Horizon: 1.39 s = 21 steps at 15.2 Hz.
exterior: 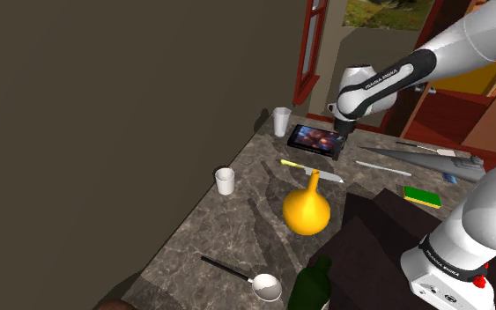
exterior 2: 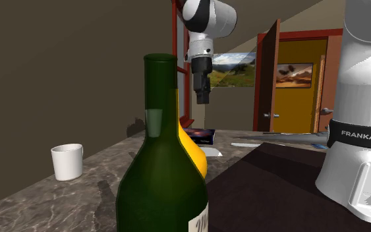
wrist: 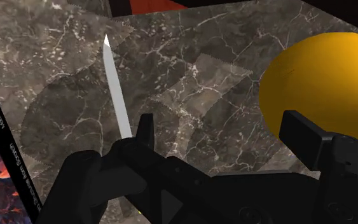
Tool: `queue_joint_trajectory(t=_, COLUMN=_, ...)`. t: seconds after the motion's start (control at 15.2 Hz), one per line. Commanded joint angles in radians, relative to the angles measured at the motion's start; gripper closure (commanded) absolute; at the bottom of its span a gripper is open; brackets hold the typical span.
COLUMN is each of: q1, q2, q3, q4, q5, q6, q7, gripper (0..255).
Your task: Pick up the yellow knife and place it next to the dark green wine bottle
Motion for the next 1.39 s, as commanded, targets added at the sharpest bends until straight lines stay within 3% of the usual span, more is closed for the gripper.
queue_joint_trajectory(t=0.0, q1=-0.003, q2=0.095, q3=-0.011, q4=0.040, q5=0.039, q6=0.056, q7=-0.057, gripper=0)
queue_joint_trajectory(t=0.66, q1=-0.083, q2=0.516, q3=0.050, q4=0.311, q5=0.231, q6=0.199, q7=-0.291, gripper=0)
queue_joint_trajectory(t=0.99, q1=-0.138, q2=0.716, q3=0.098, q4=0.495, q5=0.274, q6=0.217, q7=-0.360, gripper=0)
queue_joint_trajectory(t=1.32, q1=-0.147, q2=0.774, q3=0.112, q4=0.520, q5=0.286, q6=0.251, q7=-0.370, gripper=0)
